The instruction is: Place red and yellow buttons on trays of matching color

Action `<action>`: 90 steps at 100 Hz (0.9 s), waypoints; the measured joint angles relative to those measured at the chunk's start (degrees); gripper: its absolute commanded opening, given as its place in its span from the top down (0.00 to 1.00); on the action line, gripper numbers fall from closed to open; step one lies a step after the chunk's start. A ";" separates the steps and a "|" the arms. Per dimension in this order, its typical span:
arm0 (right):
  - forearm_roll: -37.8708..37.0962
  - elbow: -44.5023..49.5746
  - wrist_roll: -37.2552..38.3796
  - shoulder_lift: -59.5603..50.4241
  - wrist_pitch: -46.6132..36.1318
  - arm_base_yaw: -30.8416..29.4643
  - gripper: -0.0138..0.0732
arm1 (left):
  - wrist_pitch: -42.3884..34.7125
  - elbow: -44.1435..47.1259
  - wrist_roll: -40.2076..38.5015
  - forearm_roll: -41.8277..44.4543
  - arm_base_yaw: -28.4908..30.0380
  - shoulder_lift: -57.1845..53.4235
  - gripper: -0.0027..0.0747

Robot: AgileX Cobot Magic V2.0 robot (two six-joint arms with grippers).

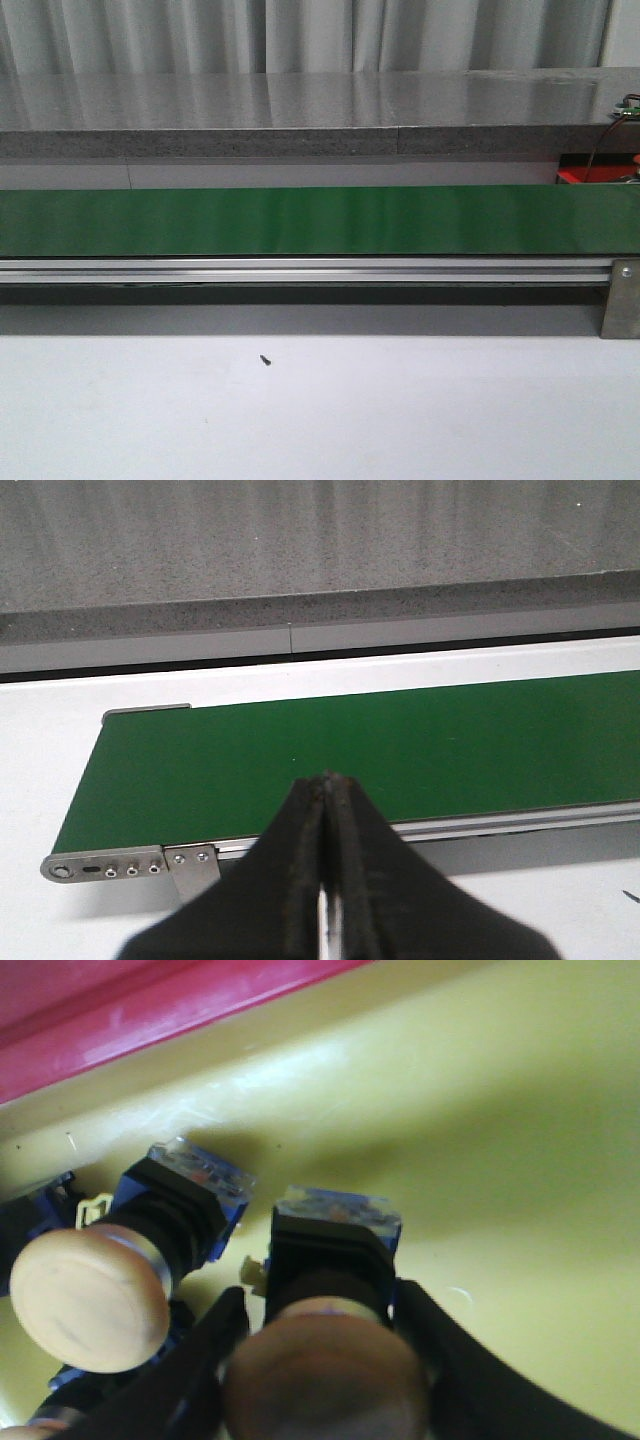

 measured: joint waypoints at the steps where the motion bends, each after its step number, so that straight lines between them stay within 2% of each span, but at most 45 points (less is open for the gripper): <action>1: 0.00 0.00 0.00 0.00 0.00 0.00 0.51 | 0.00 0.00 0.00 0.00 0.00 0.00 0.99; 11: 0.13 0.00 0.00 0.00 0.00 0.00 0.34 | 0.00 0.00 0.00 0.00 0.00 0.00 0.99; 21: 0.25 0.00 0.00 0.00 0.00 0.00 0.26 | 0.00 0.00 0.00 0.00 0.00 0.00 0.99; 51: 0.25 0.00 0.17 -0.72 0.00 0.00 0.26 | 0.00 0.00 0.00 0.00 0.00 0.00 0.99; 70: 1.55 0.00 1.06 -5.86 -0.77 0.00 0.27 | 0.00 0.00 0.00 0.00 0.00 0.00 0.99; 90: 2.29 0.00 1.09 -14.61 -3.78 4.58 0.27 | 0.00 0.00 0.00 0.00 0.00 0.00 0.99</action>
